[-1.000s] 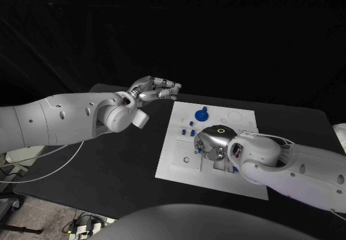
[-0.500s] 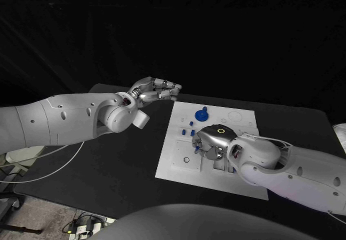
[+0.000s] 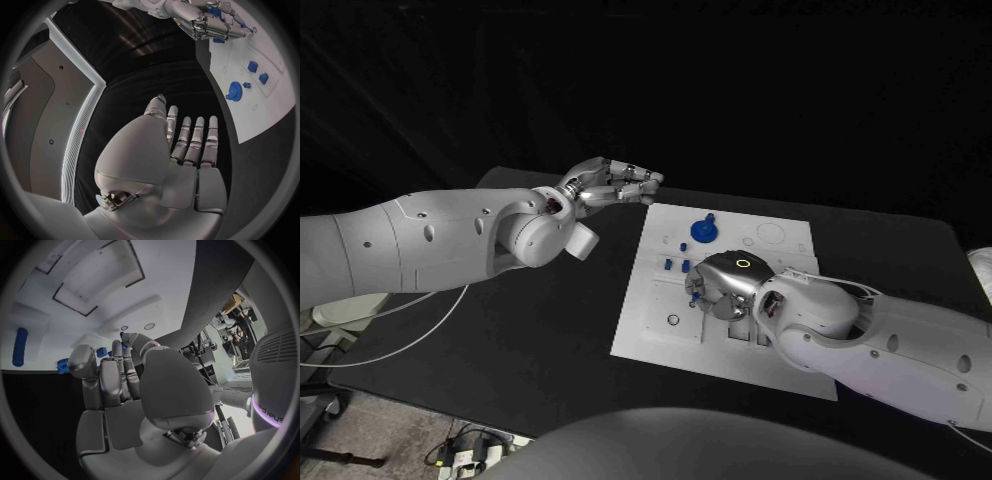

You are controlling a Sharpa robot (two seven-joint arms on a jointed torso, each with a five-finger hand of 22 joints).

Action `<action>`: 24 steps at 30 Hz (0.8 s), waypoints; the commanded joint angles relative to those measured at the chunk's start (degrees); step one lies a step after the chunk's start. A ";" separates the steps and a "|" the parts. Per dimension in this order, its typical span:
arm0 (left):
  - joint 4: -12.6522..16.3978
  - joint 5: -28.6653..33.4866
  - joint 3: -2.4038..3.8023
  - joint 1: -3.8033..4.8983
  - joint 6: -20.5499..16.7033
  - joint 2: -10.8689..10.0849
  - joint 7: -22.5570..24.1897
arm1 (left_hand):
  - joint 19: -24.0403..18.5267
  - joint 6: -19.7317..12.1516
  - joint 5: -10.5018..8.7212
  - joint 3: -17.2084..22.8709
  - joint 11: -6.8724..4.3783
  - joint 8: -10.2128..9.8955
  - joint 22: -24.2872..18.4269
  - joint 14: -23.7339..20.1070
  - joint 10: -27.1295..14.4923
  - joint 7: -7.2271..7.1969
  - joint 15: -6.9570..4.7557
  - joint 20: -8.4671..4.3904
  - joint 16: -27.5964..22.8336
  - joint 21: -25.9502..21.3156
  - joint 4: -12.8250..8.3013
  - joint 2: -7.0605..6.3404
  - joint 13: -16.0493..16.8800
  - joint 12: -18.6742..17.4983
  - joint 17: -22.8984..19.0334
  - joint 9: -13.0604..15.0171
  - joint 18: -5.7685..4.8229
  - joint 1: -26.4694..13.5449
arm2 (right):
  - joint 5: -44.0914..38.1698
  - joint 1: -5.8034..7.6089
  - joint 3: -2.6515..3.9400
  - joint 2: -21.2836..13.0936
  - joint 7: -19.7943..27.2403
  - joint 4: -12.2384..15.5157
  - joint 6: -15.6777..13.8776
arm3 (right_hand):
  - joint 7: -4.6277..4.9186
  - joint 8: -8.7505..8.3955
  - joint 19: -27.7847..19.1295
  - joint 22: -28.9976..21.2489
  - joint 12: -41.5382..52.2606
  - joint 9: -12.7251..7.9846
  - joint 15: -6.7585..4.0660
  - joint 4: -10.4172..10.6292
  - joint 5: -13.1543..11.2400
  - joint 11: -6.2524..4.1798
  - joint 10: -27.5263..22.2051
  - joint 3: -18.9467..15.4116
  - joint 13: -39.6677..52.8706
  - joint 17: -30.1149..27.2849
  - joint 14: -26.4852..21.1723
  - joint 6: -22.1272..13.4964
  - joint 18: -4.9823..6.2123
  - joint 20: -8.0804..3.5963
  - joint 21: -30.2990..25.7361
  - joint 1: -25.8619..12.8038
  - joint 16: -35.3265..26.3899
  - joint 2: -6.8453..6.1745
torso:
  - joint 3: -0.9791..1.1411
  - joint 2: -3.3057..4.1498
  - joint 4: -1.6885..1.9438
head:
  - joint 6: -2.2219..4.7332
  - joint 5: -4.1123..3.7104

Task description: Assemble the parts on the task board

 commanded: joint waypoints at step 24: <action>-0.62 -0.30 0.04 -0.11 1.28 0.46 -0.28 | -0.02 -0.16 0.41 -0.42 0.04 0.32 -0.16 -0.37 -0.42 0.49 0.18 0.22 0.49 -0.01 -0.06 0.14 -0.08 0.29 -0.05 -0.11 0.59 0.54 | 0.22 -0.65 0.00 0.17 0.65 0.32 1.33 | 0.06 -0.41 0.31 6.71 0.05 0.07 0.07 -0.44 -0.45 0.06 0.51 -0.04 -0.10 -0.19 0.24 0.52 0.23 -0.14 0.34 -0.14 0.08 -0.23 | -0.02 -0.05 -0.02 | -0.01 -0.26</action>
